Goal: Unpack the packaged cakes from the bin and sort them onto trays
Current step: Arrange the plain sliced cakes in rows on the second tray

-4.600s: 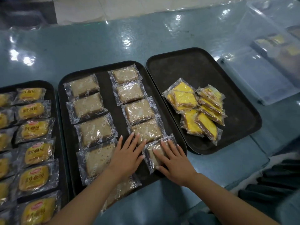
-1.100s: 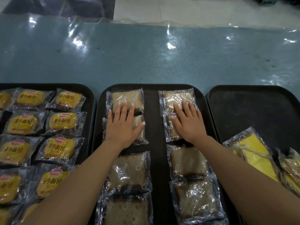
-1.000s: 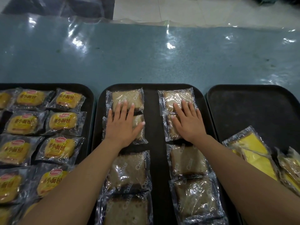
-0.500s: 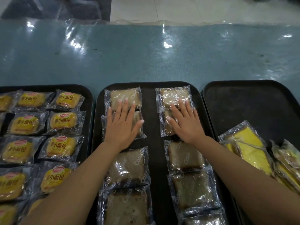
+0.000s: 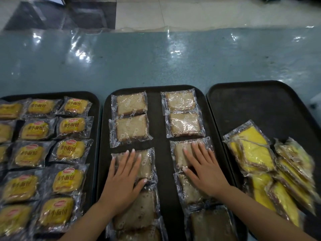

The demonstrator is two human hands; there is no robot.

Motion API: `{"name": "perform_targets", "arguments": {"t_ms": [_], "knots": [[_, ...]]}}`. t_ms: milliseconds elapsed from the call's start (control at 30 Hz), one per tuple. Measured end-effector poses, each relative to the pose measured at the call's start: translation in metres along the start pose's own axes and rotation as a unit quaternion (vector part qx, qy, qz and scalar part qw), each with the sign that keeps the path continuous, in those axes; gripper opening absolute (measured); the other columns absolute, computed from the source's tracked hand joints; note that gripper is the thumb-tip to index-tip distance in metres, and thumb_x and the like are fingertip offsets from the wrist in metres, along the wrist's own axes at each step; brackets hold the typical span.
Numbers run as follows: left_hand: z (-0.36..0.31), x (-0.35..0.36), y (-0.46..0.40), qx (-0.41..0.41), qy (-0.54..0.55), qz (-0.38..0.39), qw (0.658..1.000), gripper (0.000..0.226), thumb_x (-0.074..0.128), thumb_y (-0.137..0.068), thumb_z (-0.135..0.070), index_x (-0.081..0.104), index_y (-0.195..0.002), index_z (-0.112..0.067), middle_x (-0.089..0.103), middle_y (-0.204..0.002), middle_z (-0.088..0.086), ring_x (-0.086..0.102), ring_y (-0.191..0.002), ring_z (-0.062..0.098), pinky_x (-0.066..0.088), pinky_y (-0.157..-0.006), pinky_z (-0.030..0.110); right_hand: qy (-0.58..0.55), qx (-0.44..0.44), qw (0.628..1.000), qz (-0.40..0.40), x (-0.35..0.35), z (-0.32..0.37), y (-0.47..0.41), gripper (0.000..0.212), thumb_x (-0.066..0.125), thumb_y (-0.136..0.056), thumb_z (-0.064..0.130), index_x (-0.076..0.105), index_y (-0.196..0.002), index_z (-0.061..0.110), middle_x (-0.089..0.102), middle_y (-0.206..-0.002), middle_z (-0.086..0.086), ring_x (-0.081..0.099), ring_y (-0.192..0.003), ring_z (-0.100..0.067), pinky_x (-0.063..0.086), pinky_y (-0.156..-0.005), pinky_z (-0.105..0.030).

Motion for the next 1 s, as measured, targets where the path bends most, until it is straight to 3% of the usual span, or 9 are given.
{"name": "perform_targets", "arguments": {"t_ms": [167,400,567,733,867,1000], "knots": [[0.003,0.000,-0.011,-0.014,-0.014,-0.021,1.000,0.067,0.022,-0.098,-0.057,0.016,-0.152,-0.019,0.014,-0.159,0.004,0.003,-0.147,0.020,0.006,-0.112,0.049,0.019,0.007,1.000,0.013,-0.003,0.003,-0.005,0.069,-0.009,-0.087,0.068,-0.015,-0.149,0.037,-0.021,-0.157,0.001,-0.031,-0.140,-0.019,-0.014,-0.115,-0.041],[0.002,-0.010,-0.012,-0.028,-0.019,-0.043,0.998,0.067,0.017,-0.098,-0.057,0.013,-0.152,-0.018,0.014,-0.158,0.006,0.002,-0.146,0.020,0.007,-0.112,0.050,0.014,0.002,1.000,0.010,-0.020,0.010,0.004,0.074,-0.017,-0.082,0.071,-0.013,-0.148,0.038,-0.021,-0.156,0.003,-0.028,-0.141,-0.019,-0.021,-0.113,-0.037],[-0.018,-0.010,0.032,0.001,-0.014,-0.065,0.998,0.064,0.021,-0.098,-0.055,0.021,-0.150,-0.017,0.025,-0.155,0.008,0.010,-0.145,0.021,0.011,-0.110,0.051,0.034,-0.024,0.999,-0.034,-0.015,0.015,0.046,0.059,0.015,-0.100,0.059,0.020,-0.151,0.029,0.023,-0.156,-0.006,0.014,-0.145,-0.030,0.009,-0.111,-0.045],[-0.037,0.013,0.087,0.025,-0.017,-0.031,0.999,0.064,0.025,-0.096,-0.056,0.023,-0.149,-0.021,0.029,-0.154,0.006,0.016,-0.144,0.024,0.011,-0.111,0.047,0.039,-0.034,0.998,-0.043,0.009,0.015,0.095,0.056,0.018,-0.101,0.056,0.026,-0.150,0.031,0.026,-0.156,-0.004,0.011,-0.145,-0.023,0.009,-0.111,-0.040],[-0.041,0.023,0.102,0.028,-0.031,-0.002,0.999,0.065,0.020,-0.097,-0.058,0.027,-0.148,-0.018,0.034,-0.151,0.006,0.018,-0.143,0.023,0.011,-0.111,0.045,0.054,-0.042,0.997,-0.027,0.024,0.018,0.113,0.053,0.017,-0.101,0.055,0.036,-0.145,0.032,0.033,-0.152,-0.006,0.018,-0.143,-0.025,0.012,-0.110,-0.040],[-0.042,0.019,0.095,0.025,-0.026,0.009,0.999,0.066,0.022,-0.097,-0.059,0.028,-0.147,-0.016,0.034,-0.151,0.007,0.020,-0.142,0.023,0.016,-0.108,0.047,0.043,-0.014,0.998,-0.031,0.024,0.018,0.110,0.053,0.016,-0.100,0.056,0.033,-0.146,0.034,0.034,-0.153,-0.005,0.020,-0.142,-0.026,0.018,-0.107,-0.044]]}}
Point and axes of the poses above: each hand's wrist, its own y-axis away from the middle knuckle, its own x-axis out of the palm, z = x × y, the point moved 6 cm from there along -y, towards the middle knuckle
